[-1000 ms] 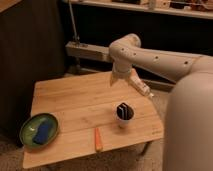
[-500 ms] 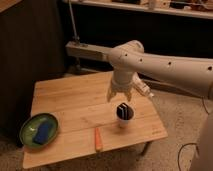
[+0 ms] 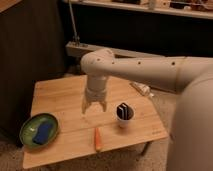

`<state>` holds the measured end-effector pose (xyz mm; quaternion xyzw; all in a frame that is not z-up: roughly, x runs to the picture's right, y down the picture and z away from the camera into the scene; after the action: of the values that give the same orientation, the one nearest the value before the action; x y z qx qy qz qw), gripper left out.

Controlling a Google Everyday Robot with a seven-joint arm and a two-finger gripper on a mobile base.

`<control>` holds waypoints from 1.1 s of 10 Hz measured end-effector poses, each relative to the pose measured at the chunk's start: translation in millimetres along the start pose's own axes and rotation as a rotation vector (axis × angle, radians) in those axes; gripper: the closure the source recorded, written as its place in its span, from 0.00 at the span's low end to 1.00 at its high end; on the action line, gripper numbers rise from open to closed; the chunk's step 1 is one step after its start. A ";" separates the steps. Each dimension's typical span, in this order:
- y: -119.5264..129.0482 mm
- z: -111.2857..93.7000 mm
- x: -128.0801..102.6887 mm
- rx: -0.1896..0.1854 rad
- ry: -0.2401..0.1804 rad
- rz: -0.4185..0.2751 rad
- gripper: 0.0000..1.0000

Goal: Move the arm in a circular motion

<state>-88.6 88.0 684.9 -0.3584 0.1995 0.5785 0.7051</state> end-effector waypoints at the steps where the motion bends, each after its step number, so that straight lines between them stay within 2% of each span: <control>1: 19.3 4.0 -16.0 0.004 -0.012 -0.036 0.35; 3: 43.2 9.2 -55.4 0.019 -0.052 -0.080 0.35; 5: 39.6 9.7 -88.5 0.041 -0.081 -0.087 0.35; 7: 10.1 3.8 -135.2 0.070 -0.119 -0.073 0.35; 9: -19.9 -3.0 -166.2 0.095 -0.139 -0.043 0.35; 11: -73.8 -14.8 -193.4 0.140 -0.154 0.034 0.35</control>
<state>-64.4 -58.5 829.9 -0.2593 0.1904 0.6008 0.7318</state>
